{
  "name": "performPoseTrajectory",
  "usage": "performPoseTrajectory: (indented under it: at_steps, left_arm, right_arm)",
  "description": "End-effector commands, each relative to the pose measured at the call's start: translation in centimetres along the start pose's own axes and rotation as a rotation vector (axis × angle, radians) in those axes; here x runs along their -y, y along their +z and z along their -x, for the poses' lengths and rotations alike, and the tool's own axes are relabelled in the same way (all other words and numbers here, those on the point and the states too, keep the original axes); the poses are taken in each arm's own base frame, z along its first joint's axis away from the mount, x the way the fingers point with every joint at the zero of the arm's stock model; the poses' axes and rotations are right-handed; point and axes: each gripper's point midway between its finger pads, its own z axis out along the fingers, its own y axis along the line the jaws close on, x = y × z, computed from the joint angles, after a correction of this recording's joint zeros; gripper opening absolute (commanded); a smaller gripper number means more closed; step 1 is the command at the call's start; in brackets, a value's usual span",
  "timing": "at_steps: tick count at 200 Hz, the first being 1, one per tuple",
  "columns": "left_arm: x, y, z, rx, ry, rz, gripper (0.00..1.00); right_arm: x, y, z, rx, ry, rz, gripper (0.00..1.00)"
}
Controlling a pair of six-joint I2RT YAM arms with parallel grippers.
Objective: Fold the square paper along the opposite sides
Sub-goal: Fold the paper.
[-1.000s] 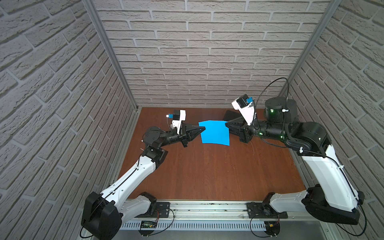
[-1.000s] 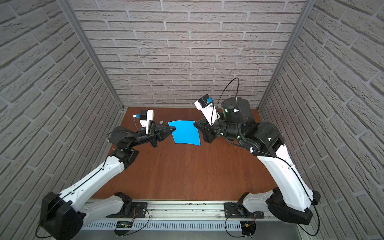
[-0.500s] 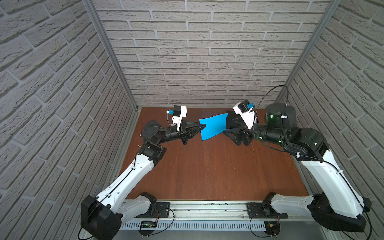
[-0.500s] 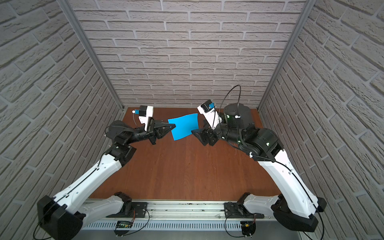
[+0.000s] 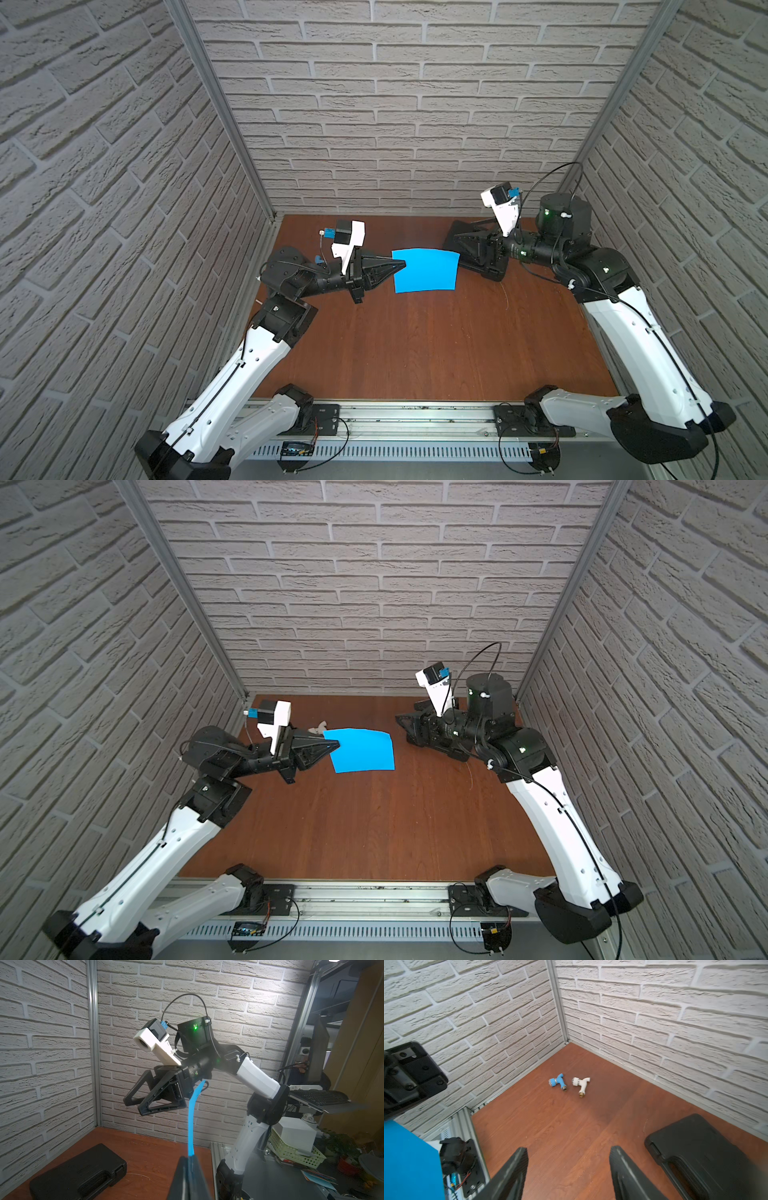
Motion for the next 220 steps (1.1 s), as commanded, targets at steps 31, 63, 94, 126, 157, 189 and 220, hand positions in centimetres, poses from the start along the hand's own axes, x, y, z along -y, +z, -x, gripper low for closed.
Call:
performPoseTrajectory:
  at_steps: [31,63,94,126,157,189,220]
  left_arm:
    - [-2.0,0.8,0.3,0.017,0.029,0.06,0.0]
    - [-3.7,1.2,0.1,0.017,0.028,0.106,0.0]
    - [-4.8,1.5,0.0,0.019,0.024,0.133,0.0]
    - [-5.0,1.6,0.4,0.032,0.027,0.141,0.0]
    - [-4.7,1.6,0.9,0.046,0.026,0.131,0.0]
    - [-4.6,1.6,0.9,0.05,0.015,0.127,0.0]
    - [-4.6,1.6,0.8,0.047,0.008,0.123,0.0]
  right_arm:
    - [-4.9,-0.8,-0.3,0.033,-0.044,0.247,0.74]
    - [-6.0,-1.5,-0.8,0.028,-0.064,0.273,0.75]
    - [-6.5,-1.5,-1.1,0.017,-0.064,0.286,0.75]
    - [-6.9,-0.9,-1.5,-0.004,-0.066,0.297,0.75]
    - [-6.8,-0.1,-1.9,-0.027,-0.066,0.294,0.74]
    - [-7.1,0.5,-2.1,-0.041,-0.076,0.304,0.74]
    - [-7.3,0.6,-1.8,-0.04,-0.089,0.304,0.73]
